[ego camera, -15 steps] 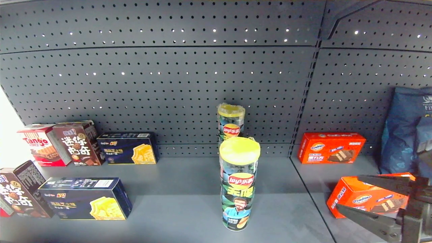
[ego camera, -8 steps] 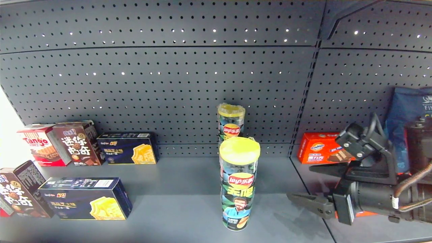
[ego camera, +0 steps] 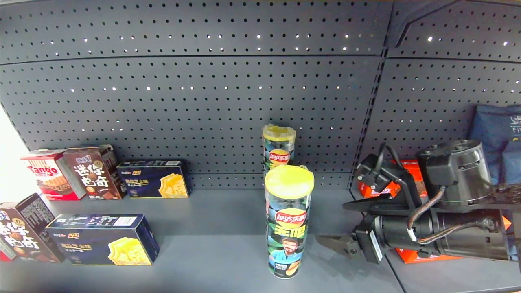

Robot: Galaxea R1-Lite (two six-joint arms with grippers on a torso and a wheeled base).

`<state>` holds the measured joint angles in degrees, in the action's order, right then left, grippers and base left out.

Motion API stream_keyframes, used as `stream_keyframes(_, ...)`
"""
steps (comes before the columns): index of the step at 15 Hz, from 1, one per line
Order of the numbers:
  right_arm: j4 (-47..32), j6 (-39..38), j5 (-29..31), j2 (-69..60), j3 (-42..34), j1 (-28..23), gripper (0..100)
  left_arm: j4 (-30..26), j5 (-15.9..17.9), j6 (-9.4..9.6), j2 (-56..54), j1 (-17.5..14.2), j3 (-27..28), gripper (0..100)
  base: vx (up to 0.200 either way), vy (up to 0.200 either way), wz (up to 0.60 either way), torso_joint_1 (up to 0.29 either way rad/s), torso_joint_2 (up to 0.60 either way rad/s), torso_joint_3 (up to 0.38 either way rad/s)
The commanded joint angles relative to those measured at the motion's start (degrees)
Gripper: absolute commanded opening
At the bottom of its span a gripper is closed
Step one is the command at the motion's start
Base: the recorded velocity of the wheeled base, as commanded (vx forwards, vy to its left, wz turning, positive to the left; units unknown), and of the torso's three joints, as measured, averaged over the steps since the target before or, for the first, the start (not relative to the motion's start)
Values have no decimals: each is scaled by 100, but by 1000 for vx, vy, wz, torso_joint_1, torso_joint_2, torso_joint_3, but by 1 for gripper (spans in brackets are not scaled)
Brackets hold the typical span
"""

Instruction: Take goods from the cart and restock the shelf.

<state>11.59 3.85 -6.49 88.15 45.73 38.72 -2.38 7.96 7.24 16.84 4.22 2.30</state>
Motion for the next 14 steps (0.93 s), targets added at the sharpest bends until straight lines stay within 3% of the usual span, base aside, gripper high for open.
stream_keyframes(1,1,1,-2,176,24,31,100,0,4,-3,74,0,-2,100,0,0,0,0,0,0)
stream_keyframes(14,124,10,-2,616,182,119,100,0,13,-83,118,0,-2,100,0,0,0,0,0,0)
